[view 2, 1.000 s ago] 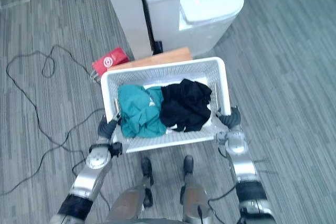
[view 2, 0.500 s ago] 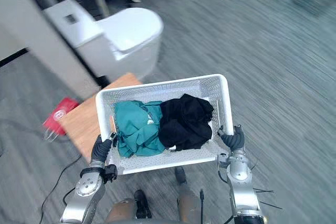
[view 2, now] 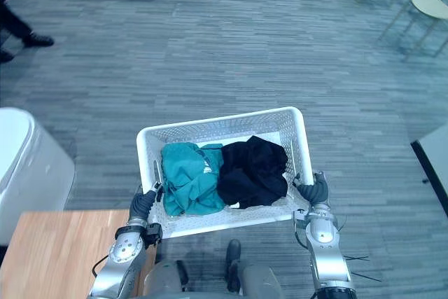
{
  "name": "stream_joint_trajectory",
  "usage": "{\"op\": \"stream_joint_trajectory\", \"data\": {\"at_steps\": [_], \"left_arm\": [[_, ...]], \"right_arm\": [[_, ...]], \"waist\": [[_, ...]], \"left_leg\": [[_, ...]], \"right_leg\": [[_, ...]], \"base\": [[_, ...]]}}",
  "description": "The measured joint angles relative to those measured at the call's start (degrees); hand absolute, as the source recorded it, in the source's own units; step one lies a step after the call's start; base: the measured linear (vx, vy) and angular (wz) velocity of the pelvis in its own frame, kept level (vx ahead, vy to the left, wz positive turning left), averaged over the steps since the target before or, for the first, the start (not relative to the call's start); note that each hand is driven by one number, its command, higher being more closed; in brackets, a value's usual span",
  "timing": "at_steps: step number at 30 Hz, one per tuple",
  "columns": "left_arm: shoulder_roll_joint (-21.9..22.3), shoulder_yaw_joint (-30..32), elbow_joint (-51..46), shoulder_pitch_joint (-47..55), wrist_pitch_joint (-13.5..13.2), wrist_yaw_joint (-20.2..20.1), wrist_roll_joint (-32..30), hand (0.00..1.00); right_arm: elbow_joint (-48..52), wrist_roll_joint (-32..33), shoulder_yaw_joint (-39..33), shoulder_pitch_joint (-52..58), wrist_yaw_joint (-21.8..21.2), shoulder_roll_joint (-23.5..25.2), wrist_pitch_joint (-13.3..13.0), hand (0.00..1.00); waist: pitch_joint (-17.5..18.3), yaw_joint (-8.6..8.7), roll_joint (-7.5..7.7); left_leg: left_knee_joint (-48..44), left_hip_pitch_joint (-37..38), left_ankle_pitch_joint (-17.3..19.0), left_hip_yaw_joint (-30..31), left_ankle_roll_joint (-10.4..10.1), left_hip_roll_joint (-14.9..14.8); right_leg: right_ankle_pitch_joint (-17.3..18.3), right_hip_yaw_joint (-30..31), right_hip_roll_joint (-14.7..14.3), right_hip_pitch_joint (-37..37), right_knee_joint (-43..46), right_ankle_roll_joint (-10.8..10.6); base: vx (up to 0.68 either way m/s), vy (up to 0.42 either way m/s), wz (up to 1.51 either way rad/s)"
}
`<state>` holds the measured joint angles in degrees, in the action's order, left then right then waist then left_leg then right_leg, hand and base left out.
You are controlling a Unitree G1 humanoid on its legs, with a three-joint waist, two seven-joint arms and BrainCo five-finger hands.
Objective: Pick up the laundry basket with both hands and put the clothes into the washing machine.
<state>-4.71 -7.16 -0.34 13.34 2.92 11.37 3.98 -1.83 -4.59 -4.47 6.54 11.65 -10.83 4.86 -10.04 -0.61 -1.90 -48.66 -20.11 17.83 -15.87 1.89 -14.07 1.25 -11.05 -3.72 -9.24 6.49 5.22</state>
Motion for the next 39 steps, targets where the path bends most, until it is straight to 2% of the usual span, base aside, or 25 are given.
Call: {"op": "stream_joint_trajectory", "data": {"at_steps": [2, 3, 7, 8, 9, 10, 11, 13, 16, 18, 19, 20, 22, 23, 24, 25, 27, 28, 29, 30, 32, 34, 37, 38, 39], "left_arm": [[0.22, 0.00, 0.03, 0.49, 0.01, 0.02, 0.05, 1.00], [0.62, 0.19, 0.27, 0.62, 0.04, 0.02, 0.02, 1.00], [1.50, -0.14, 0.29, 0.16, 0.46, -0.48, -0.17, 1.00], [1.66, -0.12, 0.98, 0.64, 0.58, -0.56, -0.16, 1.00], [1.44, -0.10, 1.46, 0.91, 0.57, -0.60, -0.15, 1.00], [1.03, -0.07, 2.56, 1.51, 0.92, -0.70, -0.10, 1.00], [0.49, -0.22, 2.69, 2.26, 1.69, -0.82, -0.17, 1.00], [-1.43, -0.80, 2.68, 3.35, 1.93, -0.80, -0.23, 1.00], [-2.64, -0.88, 2.13, 2.06, 1.86, -0.12, -0.20, 1.00], [-2.79, -1.36, 2.16, 0.73, 1.90, -0.03, -0.19, 1.00], [-2.72, -1.72, 2.20, -0.07, 1.89, -0.02, -0.22, 1.00], [-2.88, -1.69, 2.28, -0.71, 1.88, 0.00, -0.39, 1.00], [-2.89, -1.74, 2.50, -1.09, 1.87, 0.00, -0.97, 1.00], [-2.19, -1.68, 3.77, -1.36, 1.86, 0.03, -1.40, 1.00], [-0.34, -1.55, 4.98, -2.36, 1.88, 0.07, -1.73, 1.00], [-0.06, -1.54, 5.19, -2.95, 1.87, -0.03, -2.15, 1.00], [0.77, -1.10, 5.60, -2.46, 1.85, -0.08, -2.46, 1.00], [1.01, -1.10, 5.56, -2.07, 1.81, -0.09, -2.42, 1.00], [1.30, -1.24, 5.05, -1.99, 1.75, -0.08, -2.43, 1.00], [1.27, -1.26, 4.66, -1.90, 1.33, -0.09, -2.30, 1.00], [1.27, -1.33, 3.67, -1.30, 0.17, -0.36, -1.87, 1.00], [1.30, -1.28, 2.37, -0.38, -0.37, -0.75, -1.86, 1.00], [2.22, -1.22, 2.19, 0.35, -0.22, -1.24, -1.94, 1.00], [2.13, -1.18, 1.99, 1.27, 0.13, -1.23, -1.94, 1.00], [2.02, -1.14, 1.92, 1.14, 0.51, -1.21, -1.97, 1.00]], "right_arm": [[0.07, 0.01, 0.26, 0.27, -0.04, -0.39, 0.01, 1.00], [0.21, 0.00, 0.55, 0.49, 0.23, -0.95, 0.05, 1.00], [0.57, -0.01, 0.24, 1.52, 0.83, -1.06, 0.09, 1.00], [0.41, -0.06, 0.20, 2.13, 0.75, -0.73, 0.08, 1.00], [0.28, -0.14, 0.23, 2.55, 0.56, -0.48, 0.08, 1.00], [-0.97, -0.61, 0.20, 2.80, 0.19, 0.00, 0.10, 1.00], [-3.83, -0.65, 0.28, 2.85, -0.28, 0.86, 0.14, 1.00], [-6.09, -0.64, 0.75, 2.93, -0.55, 1.96, 0.21, 1.00], [-5.70, -0.51, 0.87, 2.30, -0.59, 2.42, 0.02, 1.00], [-5.71, -0.46, 0.09, 1.24, -0.60, 2.13, 0.02, 1.00], [-5.71, -0.35, -0.22, 1.01, -0.59, 1.76, 0.02, 1.00], [-5.56, -0.26, -0.25, 0.99, -0.51, 1.87, 0.01, 1.00], [-4.94, -0.27, -0.28, 1.26, -0.38, 1.65, 0.02, 1.00], [-4.81, -0.29, -0.27, 1.38, -0.38, 1.24, 0.15, 1.00], [-4.81, -0.39, -0.71, 0.89, -0.38, 0.44, 0.30, 1.00], [-4.81, -0.40, -1.09, 0.70, -0.41, 0.25, 0.31, 1.00], [-4.21, -0.41, -1.01, 0.86, -0.42, 0.40, 0.42, 1.00], [-3.76, -0.42, -1.02, 1.09, -0.40, 0.30, 0.53, 1.00], [-1.82, -0.43, -1.32, 2.11, -0.04, 0.24, 0.72, 1.00], [0.87, -0.42, -1.32, 3.56, 0.55, 0.23, 0.71, 1.00], [2.12, -0.36, -1.35, 3.87, 0.57, 0.07, 0.64, 1.00], [1.96, -0.01, -1.31, 3.02, 0.50, -0.53, 0.52, 1.00], [-0.25, 0.09, -1.22, 1.96, 0.42, -1.32, 0.49, 1.00], [-1.42, 0.09, -0.81, 1.75, 0.32, -1.54, 0.48, 1.00], [-1.84, 0.08, -0.71, 1.71, 0.38, -1.35, 0.49, 1.00]], "waist": [[-0.23, -0.53, -0.66], [-0.43, -1.19, -1.39], [0.15, -1.63, -0.27], [0.21, -1.98, 0.18], [0.15, -2.09, 0.70], [0.02, -1.65, 1.40], [-0.17, -0.78, 1.77], [-0.38, -0.02, 1.49], [-0.28, 0.72, 1.19], [-1.04, 1.54, 0.33], [-1.44, 2.17, -0.32], [-1.31, 2.84, 0.56], [-1.16, 3.60, 1.44], [-1.11, 3.50, 0.55], [-0.72, 2.87, -2.49], [-0.80, 2.99, -3.03], [-1.22, 2.58, -3.42], [-1.35, 2.54, -3.55], [-1.70, 2.06, -3.40], [-2.20, 1.11, -2.67], [-2.50, -0.34, -2.04], [-2.87, -1.04, -1.58], [-3.17, -2.07, -3.01], [-2.98, -2.82, -3.27], [-2.64, -3.12, -3.12]], "left_leg": [[16.29, -2.05, -2.59, 3.38, -4.24, 2.95], [25.36, -1.38, -8.43, 4.43, -5.39, 4.08], [24.79, -1.01, -8.76, 4.35, -1.26, 7.94], [23.72, 0.52, -6.63, 4.13, 1.91, 8.65], [23.47, 1.72, -5.17, 3.61, 2.58, 9.44], [23.45, 4.81, -3.08, 3.49, 3.01, 11.65], [24.23, 9.07, -2.24, 3.77, 4.41, 13.71], [26.04, 15.14, -0.97, 4.36, 5.65, 14.75], [31.55, 20.37, -0.88, 7.86, 5.67, 14.74], [34.96, 23.98, -0.15, 10.03, 4.32, 13.31], [37.51, 27.02, 0.32, 11.00, 3.44, 12.10], [39.95, 30.41, 0.44, 11.17, 2.35, 12.24], [40.87, 35.03, 2.68, 11.27, -1.60, 12.11], [40.15, 38.09, 3.81, 11.25, -3.34, 10.75], [35.01, 37.00, 3.37, 11.29, -4.21, 7.77], [30.56, 35.48, 2.00, 11.33, -6.34, 6.69], [7.24, 27.32, -16.68, 11.26, -9.48, 2.74], [-0.44, 23.96, -17.84, 11.15, -9.84, 0.89], [-13.13, 16.83, -13.06, 9.98, -8.61, -1.85], [-17.42, 11.34, -8.30, 7.74, -5.56, -2.01], [-11.28, 4.69, -3.53, 4.65, -2.76, -0.52], [3.01, -1.00, -2.71, 4.03, -2.96, 2.64], [30.52, -3.61, -9.89, 4.64, -7.23, 6.18], [31.31, -3.80, -17.61, 3.62, -6.15, 6.65], [30.14, -3.78, -19.57, 3.37, -3.64, 7.24]], "right_leg": [[-0.06, 0.48, 0.47, 4.23, -5.10, -0.25], [-0.15, 1.91, 0.35, 7.14, -7.97, -2.13], [1.28, 3.37, 3.91, 7.27, -6.91, -7.46], [6.71, 3.51, 5.82, 4.95, 1.67, -10.10], [9.27, 3.97, 6.97, 2.14, 11.33, -11.73], [10.75, 4.96, 10.76, -5.07, 31.37, -13.92], [9.22, 4.74, 14.46, -9.80, 46.73, -13.54], [10.46, 3.05, 16.18, -12.76, 54.63, -11.44], [12.05, -3.34, 16.17, -17.46, 45.35, -8.79], [11.51, -3.06, 13.22, -19.27, 33.92, -8.25], [7.14, -2.41, 11.25, -19.22, 20.74, -8.93], [0.38, -0.81, 10.78, -18.87, 6.51, -11.10], [-3.80, 1.11, 10.97, -18.98, -1.57, -9.62], [-13.67, 2.29, 10.18, -18.94, 0.74, -7.01], [-11.35, 0.86, 8.11, -21.20, 8.88, -5.09], [-8.65, 0.36, 7.72, -21.83, 12.64, -4.23], [0.47, -0.51, 5.66, -17.51, 18.99, -2.92], [1.79, -0.77, 5.22, -15.01, 18.43, -2.65], [3.56, -1.31, 4.40, -9.93, 16.70, -2.29], [5.42, -0.98, 4.40, -4.66, 14.03, -2.17], [6.91, -0.17, 4.89, 2.70, 8.77, -2.35], [8.67, 0.15, 5.90, 7.78, 5.11, -4.26], [11.41, 0.77, 7.56, 15.14, 0.96, -7.62], [12.60, 1.55, 7.79, 19.27, -1.85, -9.44], [12.57, 1.98, 8.66, 20.48, -2.86, -9.61]], "base": [[0.33, 0.204, -0.90], [0.33, 0.204, -0.74], [0.37, 0.233, -0.11], [0.37, 0.241, 0.00], [0.46, 0.270, 0.09], [0.44, 0.186, 0.37], [0.47, 0.176, 0.47], [0.55, 0.096, 0.43], [0.65, 0.001, 0.53], [0.68, -0.112, 0.56], [0.66, -0.173, 0.48], [0.67, -0.195, 0.52], [0.58, -0.187, 0.26], [0.94, -0.266, -0.11], [0.79, -0.220, -0.14], [0.92, -0.301, -0.14], [0.69, -0.261, -0.09], [0.74, -0.201, 0.01], [0.82, -0.192, 0.09], [0.66, -0.147, 0.10], [0.48, -0.026, -0.02], [0.68, 0.079, -0.06], [0.57, 0.172, -0.14], [0.69, 0.264, -0.24], [0.87, 0.328, -0.18]]}}
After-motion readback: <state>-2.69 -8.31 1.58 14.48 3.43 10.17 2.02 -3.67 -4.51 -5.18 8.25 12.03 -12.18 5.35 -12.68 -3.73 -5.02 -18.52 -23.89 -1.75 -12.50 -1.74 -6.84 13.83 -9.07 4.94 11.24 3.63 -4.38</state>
